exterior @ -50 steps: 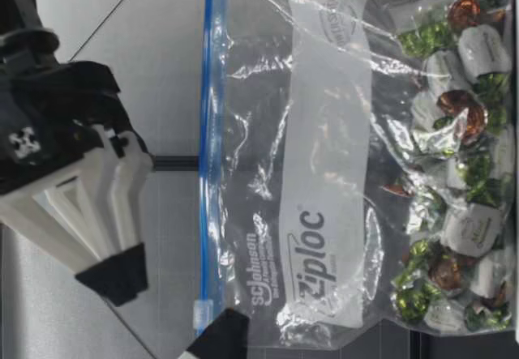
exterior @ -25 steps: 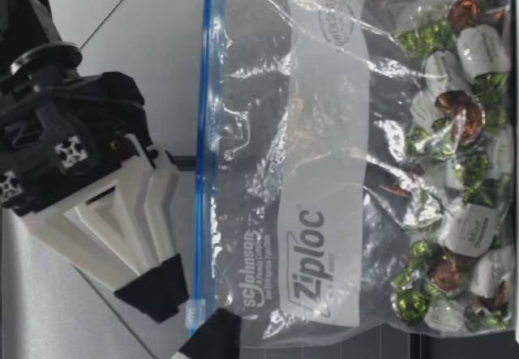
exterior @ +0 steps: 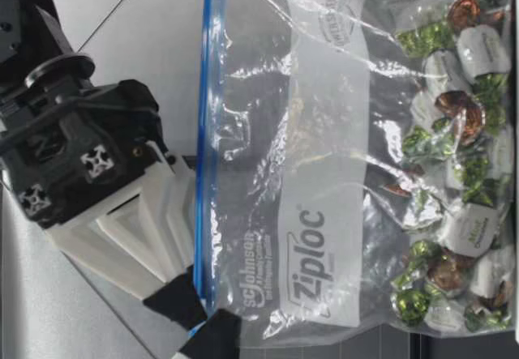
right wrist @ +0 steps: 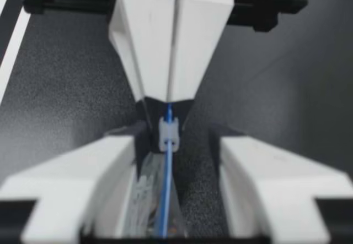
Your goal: Slide open the ziploc bag.
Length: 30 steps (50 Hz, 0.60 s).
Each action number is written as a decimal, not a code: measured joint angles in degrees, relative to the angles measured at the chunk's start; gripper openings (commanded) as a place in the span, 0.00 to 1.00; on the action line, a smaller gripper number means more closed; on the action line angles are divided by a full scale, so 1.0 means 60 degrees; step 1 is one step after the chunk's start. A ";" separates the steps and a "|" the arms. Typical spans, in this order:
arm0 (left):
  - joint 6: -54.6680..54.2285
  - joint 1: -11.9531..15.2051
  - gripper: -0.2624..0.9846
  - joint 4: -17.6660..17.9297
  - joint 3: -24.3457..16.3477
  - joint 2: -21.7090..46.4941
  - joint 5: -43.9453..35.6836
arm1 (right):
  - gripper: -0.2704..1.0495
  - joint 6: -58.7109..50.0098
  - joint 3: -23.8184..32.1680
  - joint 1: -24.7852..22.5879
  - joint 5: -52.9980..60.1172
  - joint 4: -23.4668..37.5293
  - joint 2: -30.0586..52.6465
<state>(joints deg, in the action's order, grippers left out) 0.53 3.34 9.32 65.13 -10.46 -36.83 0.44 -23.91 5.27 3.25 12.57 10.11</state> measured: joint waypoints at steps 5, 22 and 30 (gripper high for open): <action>0.0015 0.0000 0.08 -0.0015 0.0000 0.0000 0.0000 | 0.46 0.0000 0.0000 0.0000 -0.0059 0.0000 0.0000; 0.0015 0.0000 0.08 0.0000 0.0000 0.0044 0.0015 | 0.19 0.0000 0.0000 -0.0059 -0.0161 0.0000 -0.0029; 0.0015 0.0000 0.08 0.0000 0.0000 0.0117 0.0000 | 0.14 0.0000 -0.0015 -0.0073 -0.0630 0.0000 -0.0132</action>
<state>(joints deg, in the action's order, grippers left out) 0.62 3.34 9.32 65.13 -9.76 -36.83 0.44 -23.99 4.83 -0.53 12.57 9.32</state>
